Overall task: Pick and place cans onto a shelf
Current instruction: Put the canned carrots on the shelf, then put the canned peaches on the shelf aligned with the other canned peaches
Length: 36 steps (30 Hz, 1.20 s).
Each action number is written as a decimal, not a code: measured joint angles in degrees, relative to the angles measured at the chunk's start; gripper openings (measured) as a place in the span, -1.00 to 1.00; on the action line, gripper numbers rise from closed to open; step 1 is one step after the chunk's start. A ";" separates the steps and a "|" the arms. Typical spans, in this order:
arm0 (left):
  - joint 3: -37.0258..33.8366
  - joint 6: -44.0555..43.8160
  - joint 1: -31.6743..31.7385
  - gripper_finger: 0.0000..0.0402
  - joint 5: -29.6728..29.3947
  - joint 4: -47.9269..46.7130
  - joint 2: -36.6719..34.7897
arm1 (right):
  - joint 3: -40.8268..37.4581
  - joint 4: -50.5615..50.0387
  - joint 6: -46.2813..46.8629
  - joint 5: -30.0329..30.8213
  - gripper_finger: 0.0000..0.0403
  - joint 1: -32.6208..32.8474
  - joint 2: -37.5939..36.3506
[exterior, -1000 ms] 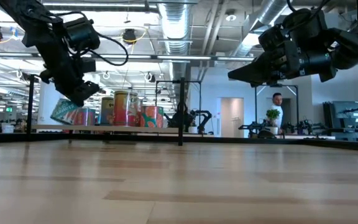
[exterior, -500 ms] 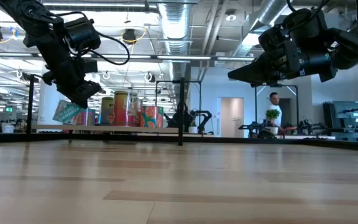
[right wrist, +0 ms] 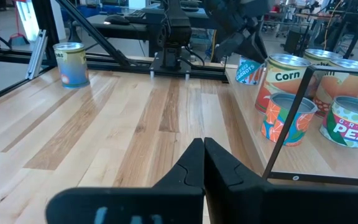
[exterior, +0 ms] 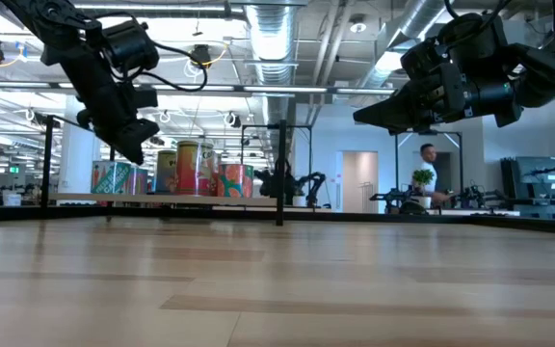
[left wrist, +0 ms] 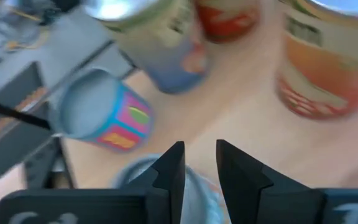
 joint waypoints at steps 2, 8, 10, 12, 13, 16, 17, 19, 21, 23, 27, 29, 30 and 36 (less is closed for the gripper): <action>0.00 0.74 -0.24 -0.62 3.43 -0.90 0.00 | 0.00 0.00 0.00 0.00 -0.93 0.00 0.00; 0.00 0.96 -3.19 -0.84 4.24 -2.08 0.00 | 0.00 0.00 0.00 0.00 -0.93 0.00 0.00; 0.00 1.73 -4.25 -0.93 4.27 -2.72 0.00 | 0.00 0.00 0.00 0.00 -0.93 0.00 0.00; 0.04 1.89 -5.44 -0.98 4.44 -4.27 0.00 | 0.00 0.00 0.00 0.00 -0.93 0.00 0.00; 0.07 1.62 -5.95 -0.98 4.48 -5.51 0.00 | 0.00 0.00 0.00 0.00 -0.93 0.00 0.00; 0.69 -2.13 -6.38 -0.98 4.51 -12.74 0.00 | 0.00 0.00 0.00 0.00 -0.93 0.00 0.00; 0.70 -4.06 -6.38 -0.99 4.35 -13.95 0.08 | 0.00 0.00 0.00 0.00 -0.93 0.00 0.00; 0.70 -5.53 -6.30 -1.00 4.00 -13.98 0.14 | 0.00 -0.02 0.00 0.00 -0.93 0.02 0.00; 0.70 -5.64 -5.75 -1.00 2.71 -13.96 0.19 | 0.00 -0.04 0.04 0.00 -0.93 0.00 0.00; 0.72 -6.08 -4.70 -1.00 1.06 -13.86 1.14 | 0.00 -0.04 0.07 0.00 -0.93 0.06 0.02; 0.72 -5.80 -1.66 -1.00 1.07 -13.97 3.16 | 0.00 -0.18 0.09 0.00 -0.93 0.07 0.02; 0.72 -5.43 -0.85 -1.00 0.85 -13.49 4.49 | 0.00 -0.25 0.09 0.01 -0.93 0.07 0.02; 0.72 -5.35 -0.60 -1.00 0.70 -12.86 4.98 | 0.00 -0.24 0.09 0.02 -0.93 0.07 0.02; 0.72 -4.30 -0.59 -1.00 0.85 -10.34 6.11 | 0.00 -0.41 0.07 0.00 -0.93 0.04 0.02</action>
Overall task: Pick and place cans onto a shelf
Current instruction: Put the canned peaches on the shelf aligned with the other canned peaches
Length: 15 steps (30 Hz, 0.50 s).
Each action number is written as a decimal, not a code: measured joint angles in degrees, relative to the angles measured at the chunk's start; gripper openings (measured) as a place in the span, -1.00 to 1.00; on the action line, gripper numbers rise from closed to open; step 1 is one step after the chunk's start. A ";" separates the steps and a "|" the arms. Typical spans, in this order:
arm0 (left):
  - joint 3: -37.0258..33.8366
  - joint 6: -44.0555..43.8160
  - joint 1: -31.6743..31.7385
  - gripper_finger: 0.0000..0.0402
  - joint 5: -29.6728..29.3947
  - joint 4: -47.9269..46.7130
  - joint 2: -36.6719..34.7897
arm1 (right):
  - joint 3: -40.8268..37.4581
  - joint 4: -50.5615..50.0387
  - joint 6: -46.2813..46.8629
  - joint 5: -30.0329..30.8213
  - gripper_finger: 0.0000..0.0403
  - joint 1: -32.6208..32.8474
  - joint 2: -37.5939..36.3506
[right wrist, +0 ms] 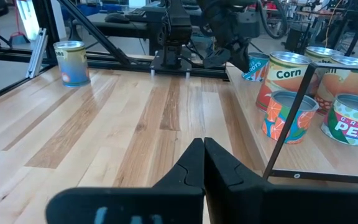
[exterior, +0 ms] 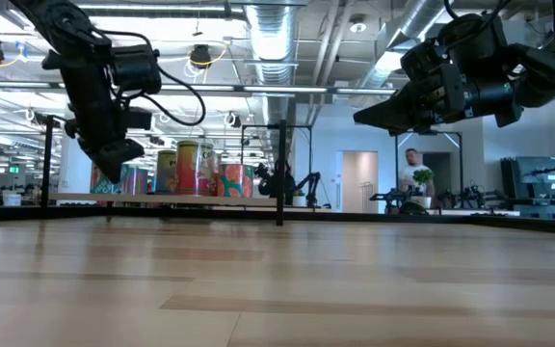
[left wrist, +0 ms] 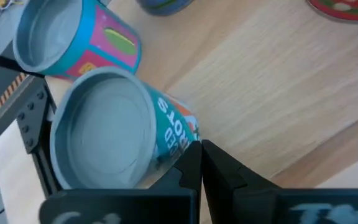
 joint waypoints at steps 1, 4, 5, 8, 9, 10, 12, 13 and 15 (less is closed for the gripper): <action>0.00 0.05 -0.25 -1.00 -0.01 -0.17 -0.09 | 0.00 0.02 0.00 0.02 -0.93 0.00 0.00; 0.00 0.02 -1.46 -1.00 1.00 -0.55 -0.46 | 0.00 0.00 -0.03 0.01 -0.93 0.00 0.00; 0.00 0.00 -2.11 -1.00 1.75 -0.41 -0.87 | 0.00 0.00 -0.02 0.02 -0.93 -0.01 0.00; 0.52 -0.62 -4.38 -1.00 3.97 -0.74 -2.11 | 0.00 0.00 -0.07 0.13 -0.93 -0.04 0.00; 0.95 -1.01 -5.33 -1.00 4.29 -0.97 -2.66 | 0.00 0.00 -0.07 0.15 -0.93 -0.04 0.00; 1.58 -1.27 -6.36 -1.00 4.77 -1.10 -3.27 | 0.00 -0.02 -0.07 0.15 -0.93 -0.04 0.00; 2.98 -2.14 -8.81 -1.00 6.00 -1.78 -4.30 | 0.00 -0.01 -0.09 0.15 -0.93 -0.04 0.00; 3.68 -2.37 -10.32 -1.00 6.78 -2.48 -4.68 | 0.00 0.00 -0.09 0.15 -0.93 -0.04 0.00; 4.88 -2.86 -14.06 -1.00 9.14 -3.85 -5.43 | 0.00 0.00 -0.09 0.15 -0.93 -0.04 0.00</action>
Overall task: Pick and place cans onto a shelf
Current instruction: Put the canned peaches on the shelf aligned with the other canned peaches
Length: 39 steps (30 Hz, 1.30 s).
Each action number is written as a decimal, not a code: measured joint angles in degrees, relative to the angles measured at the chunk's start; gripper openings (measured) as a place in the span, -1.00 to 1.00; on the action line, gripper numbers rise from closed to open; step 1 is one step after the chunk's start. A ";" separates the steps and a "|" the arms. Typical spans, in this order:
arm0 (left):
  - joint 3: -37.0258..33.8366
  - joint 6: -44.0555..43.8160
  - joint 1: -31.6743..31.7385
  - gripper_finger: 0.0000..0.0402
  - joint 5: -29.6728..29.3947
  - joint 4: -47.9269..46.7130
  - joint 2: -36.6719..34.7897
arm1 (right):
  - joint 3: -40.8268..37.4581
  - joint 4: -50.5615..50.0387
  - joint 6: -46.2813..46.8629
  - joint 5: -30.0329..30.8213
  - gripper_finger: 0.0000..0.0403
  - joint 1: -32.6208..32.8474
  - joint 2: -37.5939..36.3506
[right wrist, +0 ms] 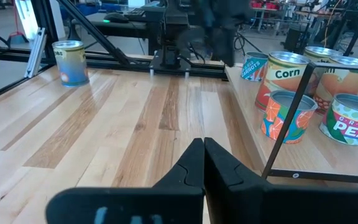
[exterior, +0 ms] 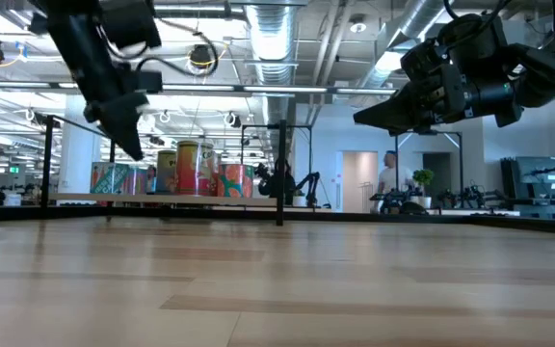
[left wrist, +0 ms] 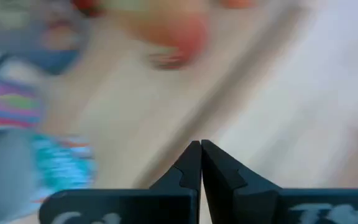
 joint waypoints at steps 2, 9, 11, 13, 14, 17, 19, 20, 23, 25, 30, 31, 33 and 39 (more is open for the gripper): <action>0.99 -1.50 -4.77 -1.00 2.68 -1.75 -0.29 | 0.00 -0.02 0.00 0.00 -0.93 0.00 0.00; 3.15 -14.81 -29.13 -1.00 4.93 -8.35 0.34 | 0.00 -0.04 0.00 -0.02 -0.93 0.00 0.00; 3.81 -19.48 -36.35 -1.00 4.92 -8.05 0.30 | 0.00 -0.04 0.00 -0.02 -0.93 0.00 0.00; 4.42 -24.28 -42.68 -1.00 4.93 -8.16 0.30 | 0.00 -0.02 0.02 -0.02 -0.93 0.00 0.00; 4.66 -26.31 -45.77 -1.00 4.95 -8.24 0.30 | 0.00 -0.04 0.02 -0.02 -0.93 0.00 0.00; 5.70 -31.38 -53.77 -1.00 4.55 -8.26 0.69 | 0.00 -0.04 0.02 -0.02 -0.93 0.00 0.00; 6.93 -33.47 -57.71 -1.00 4.67 -9.10 2.27 | 0.00 -0.03 0.02 -0.02 -0.93 0.00 0.00; 7.83 -34.14 -59.35 -1.00 4.73 -9.71 3.37 | 0.00 -0.02 0.02 -0.02 -0.93 0.00 0.00; 11.99 -34.66 -63.03 -1.00 4.90 -12.46 8.13 | 0.00 -0.02 -0.09 -0.02 -0.93 0.00 0.00; 15.50 -34.20 -64.49 -1.00 5.33 -15.41 12.00 | 0.00 -0.02 -0.28 -0.02 -0.93 0.00 0.00; 25.69 -34.25 -66.30 -0.89 8.46 -23.20 22.18 | 0.00 -0.02 -0.33 -0.02 -0.93 0.00 0.00; 27.45 -34.35 -66.44 -0.85 9.13 -24.39 24.08 | 0.00 -0.02 -0.35 -0.02 -0.93 0.00 0.00; 30.67 -34.71 -66.83 -0.76 10.36 -26.61 27.41 | 0.00 -0.03 -0.46 -0.02 -0.93 0.00 0.00; 35.84 -40.84 -68.41 -0.42 13.05 -28.72 34.44 | 0.00 -0.03 -0.51 -0.02 -0.93 0.00 0.00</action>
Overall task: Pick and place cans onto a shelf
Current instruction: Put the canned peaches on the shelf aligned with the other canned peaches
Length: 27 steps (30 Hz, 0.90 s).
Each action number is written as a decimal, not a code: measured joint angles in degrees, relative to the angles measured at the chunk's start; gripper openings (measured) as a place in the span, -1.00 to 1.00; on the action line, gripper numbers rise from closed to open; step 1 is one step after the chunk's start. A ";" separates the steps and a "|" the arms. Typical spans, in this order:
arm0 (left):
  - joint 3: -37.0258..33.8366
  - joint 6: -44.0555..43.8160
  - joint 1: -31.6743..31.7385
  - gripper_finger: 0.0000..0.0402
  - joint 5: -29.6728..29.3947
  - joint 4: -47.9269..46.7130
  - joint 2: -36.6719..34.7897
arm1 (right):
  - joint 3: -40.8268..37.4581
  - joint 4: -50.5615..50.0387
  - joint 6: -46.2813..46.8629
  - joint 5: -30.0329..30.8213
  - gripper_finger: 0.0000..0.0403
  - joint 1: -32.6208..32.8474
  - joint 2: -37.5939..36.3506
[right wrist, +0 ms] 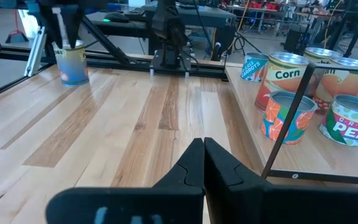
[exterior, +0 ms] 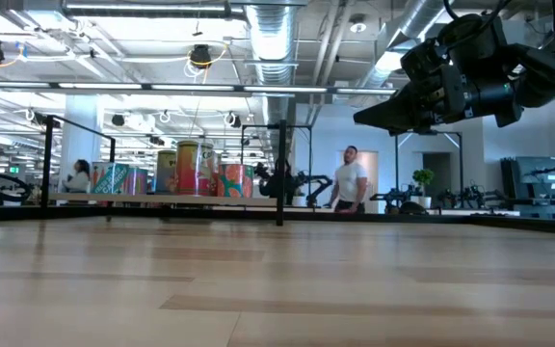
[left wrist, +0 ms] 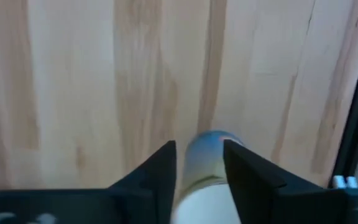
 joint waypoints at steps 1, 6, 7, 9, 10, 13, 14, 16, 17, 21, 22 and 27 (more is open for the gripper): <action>0.01 -1.52 -0.48 -0.36 0.37 0.13 0.55 | 0.00 0.01 -0.08 -0.01 -0.93 0.00 0.00; -0.88 -9.60 -2.74 -0.14 0.86 -1.81 1.23 | 0.00 0.01 -0.18 -0.02 -0.93 0.00 0.00; -0.88 -11.06 -3.12 -0.11 0.90 -2.49 1.29 | 0.00 0.01 -0.27 0.00 -0.93 0.00 0.00; -0.90 -12.74 -3.36 -0.07 1.83 -2.70 1.29 | 0.00 0.01 -0.26 -0.01 -0.93 0.00 0.00; -0.90 -13.16 -3.36 -0.06 2.38 -2.35 1.33 | 0.00 0.01 -0.31 0.00 -0.93 0.00 0.00; -0.83 -12.91 -3.36 -0.06 4.00 -2.54 1.40 | 0.00 0.01 -0.43 0.00 -0.93 0.00 0.00; -0.60 -12.53 -3.36 -0.06 4.10 -2.73 1.40 | 0.00 0.01 -0.43 0.00 -0.93 0.00 0.00; 0.42 -11.79 -3.34 -0.06 4.01 -2.92 1.40 | 0.00 0.03 -0.45 0.00 -0.93 -0.02 0.00; 1.17 -11.71 -3.34 -0.06 3.67 -3.20 1.40 | 0.00 0.02 -0.45 0.00 -0.93 -0.02 0.00; 3.60 -13.34 -3.08 -0.06 3.83 -3.58 1.40 | 0.00 0.03 -0.93 0.00 -0.93 -0.04 0.00; 3.89 -14.78 -3.09 -0.06 4.55 -3.63 1.40 | 0.00 0.03 -1.37 0.00 -0.93 -0.04 0.00; 3.95 -23.85 -4.51 -0.06 7.37 -3.23 2.07 | 0.00 0.03 -1.98 0.00 -0.93 -1.14 0.00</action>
